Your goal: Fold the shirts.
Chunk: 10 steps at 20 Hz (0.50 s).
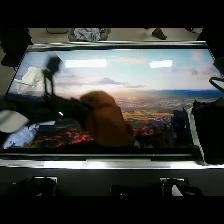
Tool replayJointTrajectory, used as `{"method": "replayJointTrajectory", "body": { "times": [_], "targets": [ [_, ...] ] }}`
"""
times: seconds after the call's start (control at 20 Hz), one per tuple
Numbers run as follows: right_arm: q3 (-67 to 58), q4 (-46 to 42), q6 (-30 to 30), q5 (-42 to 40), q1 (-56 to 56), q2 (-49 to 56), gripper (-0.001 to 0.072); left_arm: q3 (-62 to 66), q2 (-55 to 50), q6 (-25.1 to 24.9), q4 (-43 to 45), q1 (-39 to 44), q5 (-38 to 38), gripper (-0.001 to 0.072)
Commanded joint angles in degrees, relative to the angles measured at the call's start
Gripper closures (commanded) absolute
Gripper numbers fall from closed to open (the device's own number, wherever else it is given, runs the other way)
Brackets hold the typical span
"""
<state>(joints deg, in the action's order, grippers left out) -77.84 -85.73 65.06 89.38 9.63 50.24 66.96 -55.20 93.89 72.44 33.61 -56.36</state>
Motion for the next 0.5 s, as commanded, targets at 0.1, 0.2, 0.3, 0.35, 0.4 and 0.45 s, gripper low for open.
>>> {"method": "replayJointTrajectory", "body": {
  "times": [0.1, 0.2, 0.3, 0.35, 0.4, 0.45],
  "targets": [
    [3.82, 1.88, -2.34, 3.04, -0.02, -1.14, 0.0145, -26.58, -1.99, 0.63, 0.55, 2.56, 2.69, 0.0672],
    [7.65, 3.98, -2.84, 2.36, -0.02, 0.24, 0.0136, -29.77, -4.11, 2.86, 0.55, 2.54, 2.75, 0.0667],
    [11.47, 8.00, -4.35, -0.44, 0.00, 1.79, 0.0134, -27.41, -4.28, 2.97, 1.25, 1.95, -0.17, 0.0336],
    [12.85, 10.21, -5.16, -1.53, 0.00, 2.71, 0.0129, -24.44, -3.82, 2.97, 2.82, 0.68, -3.67, 0.0102],
    [13.94, 12.44, -6.14, -2.25, 0.00, 3.93, 0.0076, -21.18, -3.08, 2.71, 5.49, -0.96, -7.63, 0.0011],
    [14.73, 14.27, -6.95, -2.58, 0.00, 5.16, 0.0075, -17.64, -1.77, 0.94, 9.22, -3.06, -11.98, 0.0012]
  ]
}}
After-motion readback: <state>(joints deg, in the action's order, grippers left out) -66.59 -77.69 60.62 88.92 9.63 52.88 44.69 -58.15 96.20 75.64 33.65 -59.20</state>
